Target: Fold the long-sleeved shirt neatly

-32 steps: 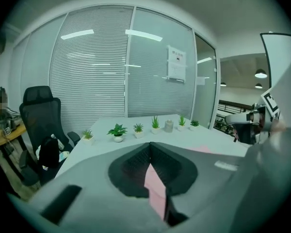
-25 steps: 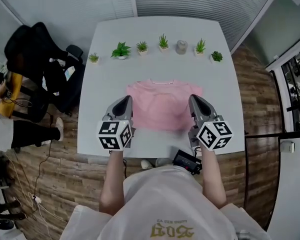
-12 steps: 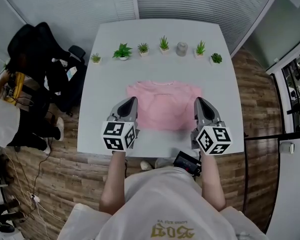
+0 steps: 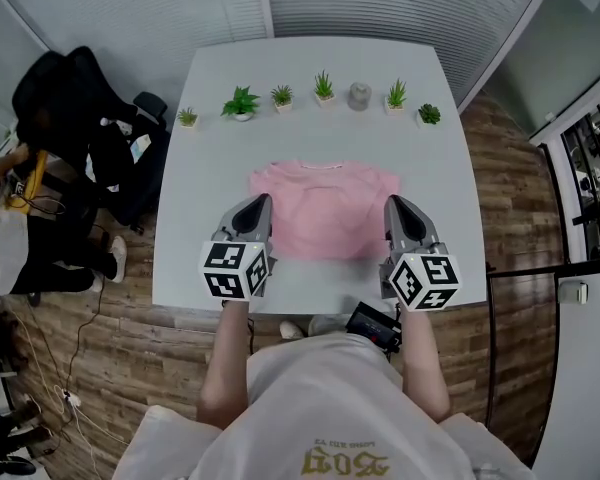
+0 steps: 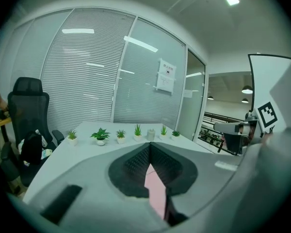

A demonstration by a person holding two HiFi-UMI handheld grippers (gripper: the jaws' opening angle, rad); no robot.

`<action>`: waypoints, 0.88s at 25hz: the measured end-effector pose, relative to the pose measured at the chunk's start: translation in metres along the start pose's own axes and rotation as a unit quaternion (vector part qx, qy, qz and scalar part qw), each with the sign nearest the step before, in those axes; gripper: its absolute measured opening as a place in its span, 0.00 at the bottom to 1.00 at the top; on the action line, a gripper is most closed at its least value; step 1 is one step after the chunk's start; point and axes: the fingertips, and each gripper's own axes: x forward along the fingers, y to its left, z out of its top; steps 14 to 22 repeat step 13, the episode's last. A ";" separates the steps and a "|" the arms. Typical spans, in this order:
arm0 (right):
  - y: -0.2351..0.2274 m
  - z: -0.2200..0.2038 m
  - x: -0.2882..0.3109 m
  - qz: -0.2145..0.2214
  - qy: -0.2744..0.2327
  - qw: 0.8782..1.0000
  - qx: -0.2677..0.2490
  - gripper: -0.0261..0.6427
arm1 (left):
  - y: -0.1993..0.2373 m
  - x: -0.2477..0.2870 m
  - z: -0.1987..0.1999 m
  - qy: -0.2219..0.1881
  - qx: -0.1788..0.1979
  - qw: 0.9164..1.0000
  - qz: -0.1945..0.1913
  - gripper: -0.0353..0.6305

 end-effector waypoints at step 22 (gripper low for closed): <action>0.008 -0.007 0.003 0.000 0.011 1.000 -0.003 0.06 | 0.013 -0.007 -0.005 -0.002 -0.012 1.000 0.007 0.06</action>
